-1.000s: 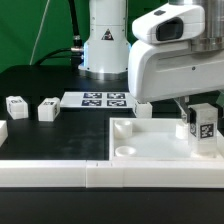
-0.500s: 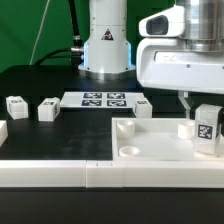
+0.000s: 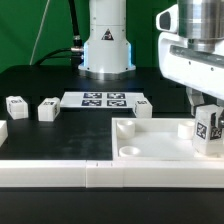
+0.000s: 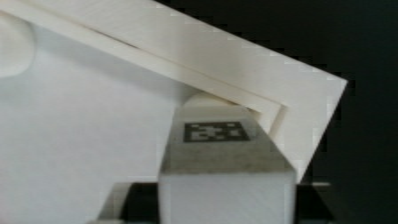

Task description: Assemble one leg

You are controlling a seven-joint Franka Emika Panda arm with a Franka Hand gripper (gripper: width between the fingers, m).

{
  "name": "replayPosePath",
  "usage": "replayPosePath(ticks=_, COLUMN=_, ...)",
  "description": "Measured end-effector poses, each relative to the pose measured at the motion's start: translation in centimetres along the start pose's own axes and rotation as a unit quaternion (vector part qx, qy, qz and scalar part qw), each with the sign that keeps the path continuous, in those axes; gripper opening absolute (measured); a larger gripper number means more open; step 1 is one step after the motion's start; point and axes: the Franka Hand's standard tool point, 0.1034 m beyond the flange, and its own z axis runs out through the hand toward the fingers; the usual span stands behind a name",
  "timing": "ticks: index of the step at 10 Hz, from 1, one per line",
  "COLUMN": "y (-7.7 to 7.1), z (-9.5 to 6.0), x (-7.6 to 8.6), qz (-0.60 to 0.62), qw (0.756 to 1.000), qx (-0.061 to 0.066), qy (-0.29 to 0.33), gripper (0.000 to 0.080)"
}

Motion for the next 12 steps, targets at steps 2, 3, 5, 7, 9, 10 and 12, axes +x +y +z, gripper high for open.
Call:
replayPosePath(ticks=2, y=-0.01, z=0.02, x=-0.08, qz=-0.045, qw=0.999, qx=0.0, qy=0.0, gripper=0.0304)
replayPosePath(ticks=3, y=-0.07, z=0.01, x=-0.29, qz=-0.076, qw=0.997, qx=0.0, qy=0.0, gripper=0.0529)
replayPosePath(ticks=5, y=-0.13, z=0.01, x=-0.55, qz=-0.2, qw=0.98, qx=-0.001, qy=0.001, gripper=0.0624)
replayPosePath(ticks=7, y=-0.17, z=0.05, x=-0.69, qz=-0.345, qw=0.939, qx=-0.001, qy=0.002, gripper=0.0643)
replayPosePath(ticks=9, y=-0.32, z=-0.08, x=-0.75, qz=-0.451, qw=0.892, qx=0.0, qy=0.003, gripper=0.0648)
replayPosePath(ticks=10, y=-0.41, z=-0.16, x=-0.73, qz=-0.495, qw=0.869, qx=0.0, qy=0.003, gripper=0.0649)
replayPosePath(ticks=12, y=-0.39, z=-0.19, x=-0.67, qz=-0.57, qw=0.821, qx=-0.001, qy=0.002, gripper=0.0649)
